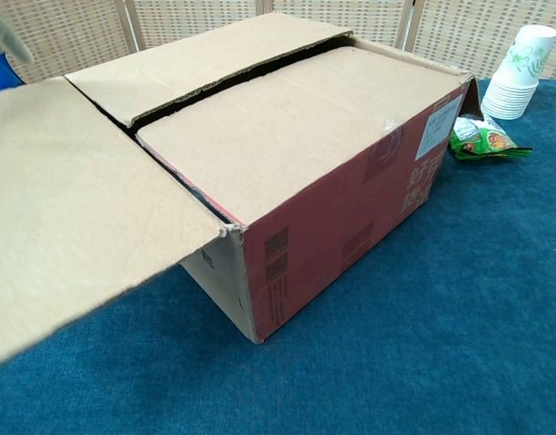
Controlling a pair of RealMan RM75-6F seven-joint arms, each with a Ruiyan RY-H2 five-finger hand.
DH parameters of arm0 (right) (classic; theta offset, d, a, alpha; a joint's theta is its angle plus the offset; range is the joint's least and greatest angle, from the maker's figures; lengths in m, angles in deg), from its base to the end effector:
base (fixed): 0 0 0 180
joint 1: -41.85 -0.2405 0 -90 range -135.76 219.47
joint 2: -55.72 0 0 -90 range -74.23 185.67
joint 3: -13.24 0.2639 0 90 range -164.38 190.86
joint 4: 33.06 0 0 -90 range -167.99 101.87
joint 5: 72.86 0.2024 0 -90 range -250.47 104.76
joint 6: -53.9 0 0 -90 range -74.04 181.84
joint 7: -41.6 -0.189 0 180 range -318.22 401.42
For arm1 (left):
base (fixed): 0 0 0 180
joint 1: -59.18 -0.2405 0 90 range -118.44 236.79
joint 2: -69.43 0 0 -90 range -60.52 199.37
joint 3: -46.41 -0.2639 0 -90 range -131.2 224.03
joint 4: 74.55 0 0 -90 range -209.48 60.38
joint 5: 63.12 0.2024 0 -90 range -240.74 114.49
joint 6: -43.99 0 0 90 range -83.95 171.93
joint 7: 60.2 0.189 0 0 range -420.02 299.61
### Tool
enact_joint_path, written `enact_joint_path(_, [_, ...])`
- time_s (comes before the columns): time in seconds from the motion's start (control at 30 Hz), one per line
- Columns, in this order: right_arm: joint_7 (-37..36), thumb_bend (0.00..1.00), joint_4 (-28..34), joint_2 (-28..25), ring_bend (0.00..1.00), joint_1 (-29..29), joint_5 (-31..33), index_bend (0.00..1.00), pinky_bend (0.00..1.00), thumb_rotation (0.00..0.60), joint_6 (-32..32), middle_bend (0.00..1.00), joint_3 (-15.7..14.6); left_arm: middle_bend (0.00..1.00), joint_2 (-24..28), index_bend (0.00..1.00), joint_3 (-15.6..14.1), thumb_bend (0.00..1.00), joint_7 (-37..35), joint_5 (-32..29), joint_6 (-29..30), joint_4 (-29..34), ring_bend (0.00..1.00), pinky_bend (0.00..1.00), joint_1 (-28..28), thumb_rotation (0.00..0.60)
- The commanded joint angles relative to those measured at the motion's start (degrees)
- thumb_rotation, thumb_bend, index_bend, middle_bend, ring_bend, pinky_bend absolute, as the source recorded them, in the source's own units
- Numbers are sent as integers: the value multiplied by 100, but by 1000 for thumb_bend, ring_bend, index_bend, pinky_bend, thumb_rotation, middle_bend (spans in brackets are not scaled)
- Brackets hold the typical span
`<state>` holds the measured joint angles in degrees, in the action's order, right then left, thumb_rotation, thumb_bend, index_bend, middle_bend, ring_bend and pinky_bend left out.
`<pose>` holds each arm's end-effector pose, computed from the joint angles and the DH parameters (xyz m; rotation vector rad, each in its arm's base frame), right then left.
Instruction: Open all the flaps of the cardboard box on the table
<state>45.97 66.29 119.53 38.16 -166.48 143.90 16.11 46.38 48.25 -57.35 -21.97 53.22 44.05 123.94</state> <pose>-0.2664 -0.2159 0.1685 1.4223 -0.8247 1.0517 -0.1260 0.3406 0.1928 -1.9665 -1.3185 -0.3332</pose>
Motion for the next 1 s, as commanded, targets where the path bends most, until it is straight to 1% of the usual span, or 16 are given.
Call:
enact_joint_path(0.03, [-2,182,7,-4,0,0,-4,55,155,600,-11,135,-9,59,-216,624,-201,0,124,203,340,38,0,0,-142,597])
enact_joint_path(0.17, [-13,184,14,-8,0,-1,-12,55,155,600,-14,135,-13,18,-504,532,-395,8,354,370,818,48,0,0,-245,600])
enact_joint_path(0.27, [-24,185,18,-14,0,-2,-17,55,155,600,-18,135,-17,1,-647,435,-513,49,503,379,1003,45,0,0,-250,600])
enact_joint_path(0.4, [-37,187,18,-19,0,1,-22,55,155,600,-14,135,-20,0,-884,253,-738,57,913,345,1450,55,0,0,-207,600])
enact_joint_path(0.43, [-40,186,19,-21,0,1,-20,55,155,600,-16,135,-20,0,-954,209,-798,57,1065,314,1639,81,0,0,-195,600])
enact_joint_path(0.53, [-47,186,16,-26,0,-1,-16,55,155,600,-22,135,-19,0,-1110,116,-913,57,1388,158,2043,163,0,0,-159,600])
enact_joint_path(0.6, [-61,186,20,-30,0,2,-26,55,156,600,-12,135,-20,0,-1197,90,-971,57,1578,56,2246,221,0,0,-138,600])
enact_joint_path(0.73, [-68,187,18,-35,0,0,-24,55,155,600,-20,135,-22,0,-1279,86,-1029,57,1776,-168,2406,299,0,0,-74,600])
enact_joint_path(1.0, [-79,186,33,-47,0,3,-31,55,155,600,-21,135,-28,0,-1331,116,-1104,57,2026,-479,2511,370,0,0,55,600])
